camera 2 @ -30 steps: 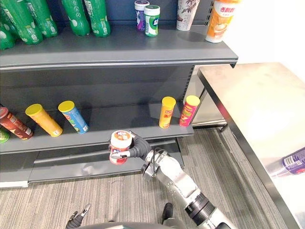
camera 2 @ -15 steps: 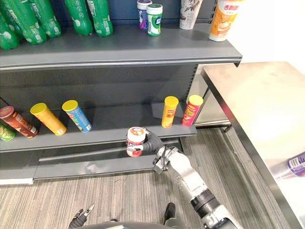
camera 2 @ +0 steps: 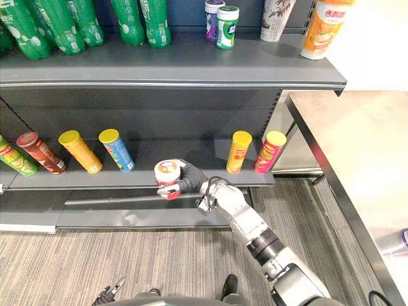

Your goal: Put the gum and the chips on the shelf.

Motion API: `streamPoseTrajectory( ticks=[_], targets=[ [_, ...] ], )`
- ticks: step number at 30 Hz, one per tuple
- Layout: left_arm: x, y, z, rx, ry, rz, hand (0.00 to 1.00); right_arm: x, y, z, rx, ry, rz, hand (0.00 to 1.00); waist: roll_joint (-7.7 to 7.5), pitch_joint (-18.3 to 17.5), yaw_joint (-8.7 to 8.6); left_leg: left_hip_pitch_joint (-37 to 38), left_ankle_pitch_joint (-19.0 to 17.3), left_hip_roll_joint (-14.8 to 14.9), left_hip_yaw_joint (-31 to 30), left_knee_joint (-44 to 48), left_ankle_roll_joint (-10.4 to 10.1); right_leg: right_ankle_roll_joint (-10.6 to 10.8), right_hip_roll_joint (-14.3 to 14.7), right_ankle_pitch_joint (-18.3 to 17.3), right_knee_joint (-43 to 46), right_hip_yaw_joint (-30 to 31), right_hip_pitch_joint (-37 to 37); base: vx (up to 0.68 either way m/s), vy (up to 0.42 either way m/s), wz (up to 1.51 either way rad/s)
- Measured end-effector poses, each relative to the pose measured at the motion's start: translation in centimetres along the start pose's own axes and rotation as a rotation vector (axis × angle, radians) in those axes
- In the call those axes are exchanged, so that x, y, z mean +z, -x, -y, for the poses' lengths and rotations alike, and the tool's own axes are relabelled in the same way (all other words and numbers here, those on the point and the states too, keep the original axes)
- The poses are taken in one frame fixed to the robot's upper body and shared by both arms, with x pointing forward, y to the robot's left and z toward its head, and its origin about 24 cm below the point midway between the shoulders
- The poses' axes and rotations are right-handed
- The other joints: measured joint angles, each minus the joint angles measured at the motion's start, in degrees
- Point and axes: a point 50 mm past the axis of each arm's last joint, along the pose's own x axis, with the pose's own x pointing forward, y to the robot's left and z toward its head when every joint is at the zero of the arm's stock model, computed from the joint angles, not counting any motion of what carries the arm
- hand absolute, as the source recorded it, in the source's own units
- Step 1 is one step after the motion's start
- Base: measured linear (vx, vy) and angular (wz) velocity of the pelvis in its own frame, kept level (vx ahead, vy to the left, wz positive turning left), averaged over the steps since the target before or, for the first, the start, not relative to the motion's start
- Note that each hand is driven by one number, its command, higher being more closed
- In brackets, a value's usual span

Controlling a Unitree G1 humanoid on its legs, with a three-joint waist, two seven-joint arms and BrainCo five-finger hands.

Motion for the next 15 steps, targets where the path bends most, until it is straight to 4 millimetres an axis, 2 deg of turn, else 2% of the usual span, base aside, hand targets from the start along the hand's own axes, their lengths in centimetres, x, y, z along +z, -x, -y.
streamPoseTrajectory(
  ticks=[4, 7, 8, 15],
  targets=[
    [0.0, 0.0, 0.1, -0.003, -0.022, 0.002, 0.00, 1.8, -1.7, -0.2, 0.054, 0.056, 0.030, 1.00, -0.30, -0.2, 1.09, -0.3, 0.0, 0.0, -0.7, 0.5, 0.0, -0.4, 0.1, 0.2, 0.0, -0.4, 0.0, 0.02, 0.009, 0.07],
    [-0.2, 0.1, 0.2, 0.002, -0.024, -0.002, 0.00, 3.9, -3.2, 0.0, 0.057, 0.099, 0.071, 1.00, -0.46, -0.3, 1.61, -0.9, 0.0, -0.1, -1.3, 1.1, 0.0, -0.4, 0.1, 0.2, 0.0, -0.9, 0.0, 0.00, 0.003, 0.07],
    [-0.2, 0.1, 0.3, 0.002, -0.022, -0.004, 0.00, 4.9, -3.8, 0.1, 0.058, 0.122, 0.096, 1.00, -0.53, -0.3, 2.39, -0.9, 0.0, 0.0, -1.3, 1.2, 0.0, -0.4, 0.2, 0.2, 0.0, -0.9, 0.0, 0.00, 0.000, 0.00],
    [-0.7, 0.3, -0.4, 0.043, 0.001, -0.018, 0.00, 9.0, -5.5, 0.6, 0.021, 0.209, 0.174, 1.00, -1.47, -0.9, 2.72, -1.1, 0.2, 0.0, -2.0, 1.3, 0.0, -0.5, 0.2, 0.1, 0.0, -1.5, 0.5, 0.00, 0.003, 0.03]
  ],
)
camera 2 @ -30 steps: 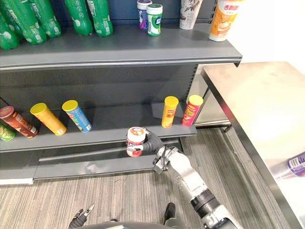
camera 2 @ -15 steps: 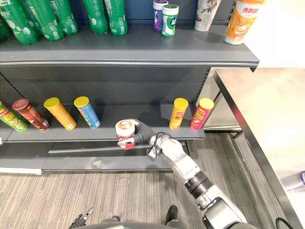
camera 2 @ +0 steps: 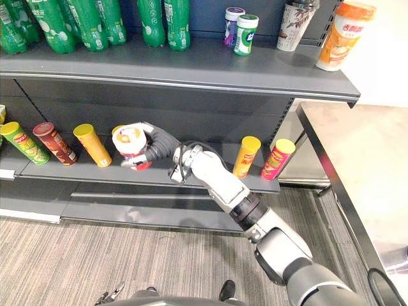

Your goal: Put the gum and the chips on the shelf.

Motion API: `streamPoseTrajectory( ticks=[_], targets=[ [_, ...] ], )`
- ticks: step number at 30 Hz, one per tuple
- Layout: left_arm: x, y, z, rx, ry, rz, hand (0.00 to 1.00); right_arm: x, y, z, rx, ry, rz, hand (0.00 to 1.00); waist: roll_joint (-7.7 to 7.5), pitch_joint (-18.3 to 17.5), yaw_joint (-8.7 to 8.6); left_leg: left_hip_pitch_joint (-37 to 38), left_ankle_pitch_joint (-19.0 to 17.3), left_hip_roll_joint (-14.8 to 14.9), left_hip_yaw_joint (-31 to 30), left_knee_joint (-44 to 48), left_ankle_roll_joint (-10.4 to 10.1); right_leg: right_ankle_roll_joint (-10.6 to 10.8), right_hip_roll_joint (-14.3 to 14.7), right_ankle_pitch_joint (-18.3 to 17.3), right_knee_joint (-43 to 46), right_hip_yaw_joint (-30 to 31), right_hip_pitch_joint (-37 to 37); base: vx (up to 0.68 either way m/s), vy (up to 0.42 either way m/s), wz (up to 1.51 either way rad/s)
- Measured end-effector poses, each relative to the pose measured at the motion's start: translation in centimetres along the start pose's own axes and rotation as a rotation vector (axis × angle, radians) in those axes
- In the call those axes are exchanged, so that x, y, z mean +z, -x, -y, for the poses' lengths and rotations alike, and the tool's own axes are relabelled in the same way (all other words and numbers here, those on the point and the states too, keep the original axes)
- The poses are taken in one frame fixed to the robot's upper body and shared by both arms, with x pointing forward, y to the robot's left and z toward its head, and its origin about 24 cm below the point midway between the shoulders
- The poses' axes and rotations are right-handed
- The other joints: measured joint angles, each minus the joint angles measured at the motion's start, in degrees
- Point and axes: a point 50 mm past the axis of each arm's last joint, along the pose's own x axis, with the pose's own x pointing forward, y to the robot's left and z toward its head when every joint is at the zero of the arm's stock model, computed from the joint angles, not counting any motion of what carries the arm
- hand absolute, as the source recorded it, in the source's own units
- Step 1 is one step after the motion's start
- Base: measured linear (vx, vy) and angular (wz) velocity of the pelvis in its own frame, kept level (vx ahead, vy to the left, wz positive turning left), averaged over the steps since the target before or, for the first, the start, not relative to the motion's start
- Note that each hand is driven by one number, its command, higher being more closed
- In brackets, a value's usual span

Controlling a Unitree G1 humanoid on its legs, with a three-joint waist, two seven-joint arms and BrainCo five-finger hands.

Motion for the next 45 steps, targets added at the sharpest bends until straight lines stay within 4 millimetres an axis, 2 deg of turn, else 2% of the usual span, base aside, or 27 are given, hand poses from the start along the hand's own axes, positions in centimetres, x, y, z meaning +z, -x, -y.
streamPoseTrajectory(
  ticks=[6, 10, 21, 28, 32, 41, 45],
  targets=[
    [0.0, 0.0, -0.1, 0.009, 0.004, -0.007, 0.00, 3.0, -1.4, 1.8, -0.067, 0.084, 0.059, 1.00, -0.32, -0.2, 0.33, 0.0, 0.3, 0.1, -0.8, -0.2, -0.1, -0.1, 0.1, -0.1, 0.0, -0.9, 0.4, 0.01, 0.006, 0.07],
    [0.0, 0.0, -0.2, 0.011, -0.010, -0.010, 0.00, 4.8, -1.7, 4.1, -0.171, 0.120, 0.099, 1.00, -0.67, -0.4, 0.53, 0.0, 0.4, 0.1, -0.8, -0.3, -0.1, -0.2, 0.0, -0.1, 0.0, -0.9, 0.4, 0.00, 0.000, 0.00],
    [0.4, -0.1, -0.3, 0.004, -0.041, -0.005, 0.00, 6.6, -1.2, 7.7, -0.340, 0.181, 0.105, 1.00, -1.27, -0.8, 0.51, 0.1, 0.4, 0.2, -0.7, -0.4, -0.1, -0.2, 0.2, -0.1, 0.0, -0.7, 0.4, 0.00, 0.000, 0.00],
    [0.6, -0.1, -0.3, 0.002, -0.047, -0.006, 0.00, 6.4, 0.4, 11.3, -0.520, 0.195, 0.057, 1.00, -1.63, -1.0, 0.51, 0.1, 0.4, 0.2, -0.6, -0.4, -0.1, -0.2, 0.2, -0.1, 0.0, -0.6, 0.3, 0.00, 0.000, 0.00],
    [0.6, -0.1, -0.2, -0.008, -0.080, -0.003, 0.00, 6.0, 2.3, 14.0, -0.647, 0.206, 0.011, 1.00, -1.63, -1.0, 0.53, 0.2, 0.4, 0.2, -0.5, -0.5, -0.1, -0.2, 0.2, -0.1, 0.0, -0.5, 0.2, 0.00, 0.000, 0.00],
    [0.7, -0.2, -0.2, -0.013, -0.092, -0.005, 0.00, 5.8, 5.2, 17.6, -0.808, 0.205, -0.047, 1.00, -1.60, -1.0, 0.39, 0.4, 0.4, 0.2, -0.4, -0.4, -0.1, -0.2, 0.3, -0.1, 0.0, -0.3, 0.3, 0.00, 0.000, 0.00],
    [0.7, -0.2, -0.2, -0.016, -0.102, -0.004, 0.00, 5.4, 6.4, 18.5, -0.841, 0.221, -0.083, 1.00, -1.45, -0.9, 0.30, 0.4, 0.4, 0.2, -0.3, -0.4, -0.1, -0.2, 0.3, -0.1, 0.0, -0.2, 0.3, 0.00, 0.000, 0.00]
  ],
)
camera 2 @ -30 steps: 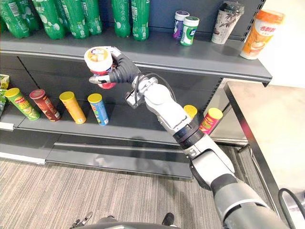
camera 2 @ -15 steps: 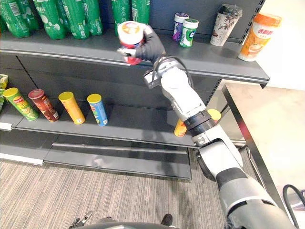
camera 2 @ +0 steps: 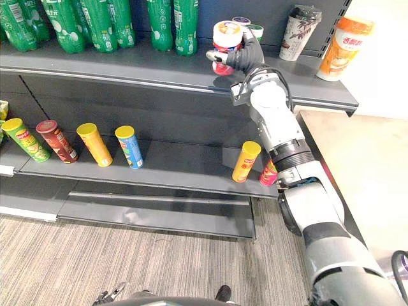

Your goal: Put the gum and the chips on the shelf.

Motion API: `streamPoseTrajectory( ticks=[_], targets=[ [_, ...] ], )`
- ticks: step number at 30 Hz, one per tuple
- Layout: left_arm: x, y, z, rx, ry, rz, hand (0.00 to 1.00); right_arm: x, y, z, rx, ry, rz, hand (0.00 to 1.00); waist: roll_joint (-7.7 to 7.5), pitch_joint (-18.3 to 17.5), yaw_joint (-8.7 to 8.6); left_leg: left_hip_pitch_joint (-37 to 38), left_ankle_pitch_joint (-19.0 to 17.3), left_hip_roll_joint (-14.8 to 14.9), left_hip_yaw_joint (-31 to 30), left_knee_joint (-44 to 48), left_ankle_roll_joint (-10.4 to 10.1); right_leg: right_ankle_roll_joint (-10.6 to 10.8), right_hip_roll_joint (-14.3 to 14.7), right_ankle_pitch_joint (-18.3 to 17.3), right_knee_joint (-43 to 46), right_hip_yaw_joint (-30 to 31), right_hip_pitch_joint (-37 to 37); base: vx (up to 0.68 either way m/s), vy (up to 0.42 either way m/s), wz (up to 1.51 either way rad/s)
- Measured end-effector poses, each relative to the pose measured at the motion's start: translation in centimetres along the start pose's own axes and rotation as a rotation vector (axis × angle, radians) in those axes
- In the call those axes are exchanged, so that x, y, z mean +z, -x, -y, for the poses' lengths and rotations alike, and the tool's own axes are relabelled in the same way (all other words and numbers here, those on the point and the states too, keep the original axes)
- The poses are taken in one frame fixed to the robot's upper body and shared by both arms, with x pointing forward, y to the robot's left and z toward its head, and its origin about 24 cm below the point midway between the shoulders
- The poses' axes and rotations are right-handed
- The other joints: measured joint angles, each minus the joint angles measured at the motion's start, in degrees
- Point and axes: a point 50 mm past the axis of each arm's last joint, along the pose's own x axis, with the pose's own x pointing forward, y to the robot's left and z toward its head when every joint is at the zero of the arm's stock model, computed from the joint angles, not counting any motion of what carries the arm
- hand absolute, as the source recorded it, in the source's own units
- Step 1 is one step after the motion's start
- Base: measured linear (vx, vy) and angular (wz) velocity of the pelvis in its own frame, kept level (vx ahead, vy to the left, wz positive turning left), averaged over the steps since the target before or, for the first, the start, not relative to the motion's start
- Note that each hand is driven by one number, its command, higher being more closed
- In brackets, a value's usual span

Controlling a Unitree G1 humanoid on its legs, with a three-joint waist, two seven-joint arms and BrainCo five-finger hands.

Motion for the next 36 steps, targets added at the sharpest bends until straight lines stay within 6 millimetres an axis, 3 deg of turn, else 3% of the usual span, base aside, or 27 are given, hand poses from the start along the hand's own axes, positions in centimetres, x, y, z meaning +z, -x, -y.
streamPoseTrajectory(
  ticks=[15, 36],
  targets=[
    [-0.1, 0.1, 0.6, -0.019, -0.004, 0.000, 0.00, -2.0, 0.3, 1.5, -0.056, -0.008, -0.062, 1.00, 1.79, 1.5, -0.22, 1.0, 0.0, -0.2, 1.0, -1.2, 0.0, 0.3, -0.1, -0.2, 0.0, 0.8, 0.2, 0.00, 0.004, -0.02],
    [0.8, 0.0, 0.7, -0.025, -0.005, 0.036, 0.00, -1.1, 0.1, 3.9, -0.157, -0.017, -0.002, 1.00, 0.76, 4.8, -0.06, 0.6, 0.5, -1.2, -1.9, -1.9, 0.5, 0.8, -1.2, -0.6, 0.2, -1.9, 1.3, 0.02, 0.016, 0.07]
  ],
)
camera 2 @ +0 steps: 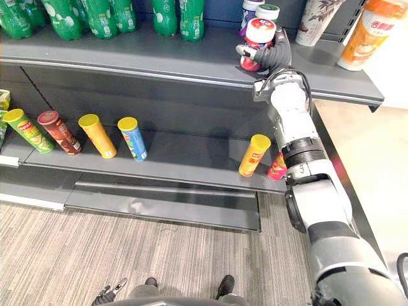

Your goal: Put the gum and the chips on the shelf.

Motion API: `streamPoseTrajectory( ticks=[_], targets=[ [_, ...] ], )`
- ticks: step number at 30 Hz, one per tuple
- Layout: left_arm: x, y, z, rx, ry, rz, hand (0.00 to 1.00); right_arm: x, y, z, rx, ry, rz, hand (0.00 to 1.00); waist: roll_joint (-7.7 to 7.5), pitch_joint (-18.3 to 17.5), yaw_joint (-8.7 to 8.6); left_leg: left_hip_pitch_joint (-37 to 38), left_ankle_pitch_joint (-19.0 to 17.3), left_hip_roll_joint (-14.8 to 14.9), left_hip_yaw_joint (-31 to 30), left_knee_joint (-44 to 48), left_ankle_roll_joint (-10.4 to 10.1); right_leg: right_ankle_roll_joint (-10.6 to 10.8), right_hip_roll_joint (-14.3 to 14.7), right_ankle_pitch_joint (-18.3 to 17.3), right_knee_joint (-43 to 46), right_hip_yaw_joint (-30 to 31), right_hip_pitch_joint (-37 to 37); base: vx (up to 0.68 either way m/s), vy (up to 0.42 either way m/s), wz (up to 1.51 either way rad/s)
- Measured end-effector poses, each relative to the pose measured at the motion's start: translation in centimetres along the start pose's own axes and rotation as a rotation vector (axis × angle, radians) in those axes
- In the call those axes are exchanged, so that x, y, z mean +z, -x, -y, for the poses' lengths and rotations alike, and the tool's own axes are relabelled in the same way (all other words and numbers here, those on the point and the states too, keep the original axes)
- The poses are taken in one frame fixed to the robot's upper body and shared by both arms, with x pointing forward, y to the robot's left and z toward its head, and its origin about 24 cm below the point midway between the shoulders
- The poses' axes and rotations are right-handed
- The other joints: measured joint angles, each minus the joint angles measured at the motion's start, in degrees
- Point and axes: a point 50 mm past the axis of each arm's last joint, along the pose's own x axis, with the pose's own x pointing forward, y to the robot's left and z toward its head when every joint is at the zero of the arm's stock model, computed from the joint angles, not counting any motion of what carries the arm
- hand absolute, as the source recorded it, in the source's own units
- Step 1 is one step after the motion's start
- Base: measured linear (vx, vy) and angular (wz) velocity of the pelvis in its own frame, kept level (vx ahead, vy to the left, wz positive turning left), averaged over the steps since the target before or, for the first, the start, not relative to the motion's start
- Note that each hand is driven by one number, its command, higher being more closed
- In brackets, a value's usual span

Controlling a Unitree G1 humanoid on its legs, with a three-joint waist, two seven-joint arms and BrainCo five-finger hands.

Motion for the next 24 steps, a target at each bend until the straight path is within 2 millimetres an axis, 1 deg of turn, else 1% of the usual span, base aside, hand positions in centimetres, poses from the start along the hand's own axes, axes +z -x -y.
streamPoseTrajectory(
  ticks=[4, 5, 18, 19, 20, 24],
  targets=[
    [0.07, -0.01, 0.05, -0.002, 0.013, 0.004, 0.00, 0.44, -0.19, 0.05, -0.001, -0.003, 0.012, 1.00, -0.06, 0.7, 0.16, 0.0, 0.0, 0.0, 0.0, 0.0, 0.0, 0.0, 0.0, 0.0, 0.1, 0.0, 0.0, 0.00, 0.000, 0.00],
    [0.06, 0.00, 0.06, -0.002, 0.015, 0.003, 0.00, 0.45, -0.20, 0.07, -0.002, -0.003, 0.012, 0.00, -0.06, 0.7, 0.17, 0.0, 0.0, 0.0, 0.0, 0.0, 0.0, 0.0, 0.0, 0.0, 0.1, 0.0, 0.0, 0.00, 0.000, 0.00],
    [0.10, -0.01, 0.09, -0.005, 0.014, 0.005, 0.00, 0.54, -0.20, 0.14, 0.016, -0.011, 0.026, 0.00, -0.35, 0.9, 0.31, 0.4, 0.0, 0.0, 0.7, 0.0, 0.0, -0.2, 0.1, 0.1, 0.1, 1.0, 0.0, 0.00, 0.001, -0.01],
    [0.11, -0.01, 0.10, -0.005, 0.014, 0.006, 0.00, 0.55, -0.20, 0.12, 0.018, -0.011, 0.027, 0.00, -0.36, 0.9, 0.46, 0.6, -0.1, 0.1, 1.0, 0.0, 0.0, -0.2, 0.2, 0.2, 0.1, 1.3, 0.0, 0.01, 0.008, -0.15],
    [0.16, -0.02, 0.11, -0.006, 0.014, 0.007, 0.00, 0.55, -0.20, 0.08, 0.022, -0.010, 0.027, 0.00, -0.35, 0.9, 0.97, 1.0, -0.2, 0.1, 1.6, -0.1, -0.1, -0.2, 0.3, 0.2, 0.1, 1.8, 0.0, 0.01, 0.013, -0.20],
    [0.19, -0.01, 0.12, -0.007, 0.014, 0.008, 0.00, 0.68, -0.18, -0.34, 0.050, -0.001, 0.034, 0.00, -0.41, 1.0, 0.92, 1.4, -0.4, 0.1, 2.1, -0.1, -0.2, -0.2, 0.3, 0.2, 0.1, 2.2, 0.0, 0.01, 0.016, -0.08]
  ],
)
